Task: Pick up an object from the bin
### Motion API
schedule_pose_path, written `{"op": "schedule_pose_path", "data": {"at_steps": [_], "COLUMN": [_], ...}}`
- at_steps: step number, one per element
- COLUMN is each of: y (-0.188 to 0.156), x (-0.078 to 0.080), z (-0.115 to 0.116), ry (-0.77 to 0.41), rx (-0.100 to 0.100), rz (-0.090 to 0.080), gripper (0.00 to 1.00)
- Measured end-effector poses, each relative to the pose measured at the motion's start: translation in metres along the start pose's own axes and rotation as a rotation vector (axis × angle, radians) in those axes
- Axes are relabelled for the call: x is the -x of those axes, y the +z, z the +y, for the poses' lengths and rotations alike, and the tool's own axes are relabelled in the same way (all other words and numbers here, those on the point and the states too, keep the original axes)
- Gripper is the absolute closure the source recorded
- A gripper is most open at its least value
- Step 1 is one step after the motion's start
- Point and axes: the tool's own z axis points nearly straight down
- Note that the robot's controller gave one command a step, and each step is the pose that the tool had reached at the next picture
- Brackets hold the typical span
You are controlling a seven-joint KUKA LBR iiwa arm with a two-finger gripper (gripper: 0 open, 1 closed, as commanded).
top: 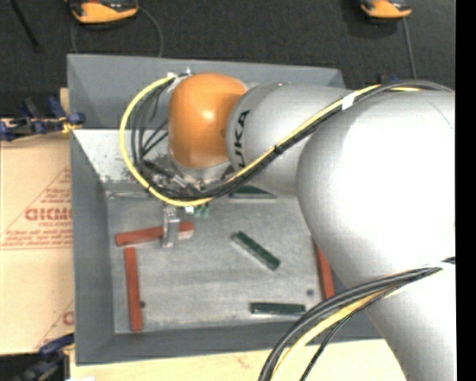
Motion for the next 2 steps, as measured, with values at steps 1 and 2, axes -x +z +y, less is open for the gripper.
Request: {"op": "schedule_pose_path", "data": {"at_steps": [1, 2], "y": [0.000, -0.142], "x": [-0.001, -0.008], "z": [0.001, 0.012], "ry": [0.002, -0.398], "rx": [0.001, -0.001], "rz": [0.002, -0.005], "gripper": [1.00, 1.00]}}
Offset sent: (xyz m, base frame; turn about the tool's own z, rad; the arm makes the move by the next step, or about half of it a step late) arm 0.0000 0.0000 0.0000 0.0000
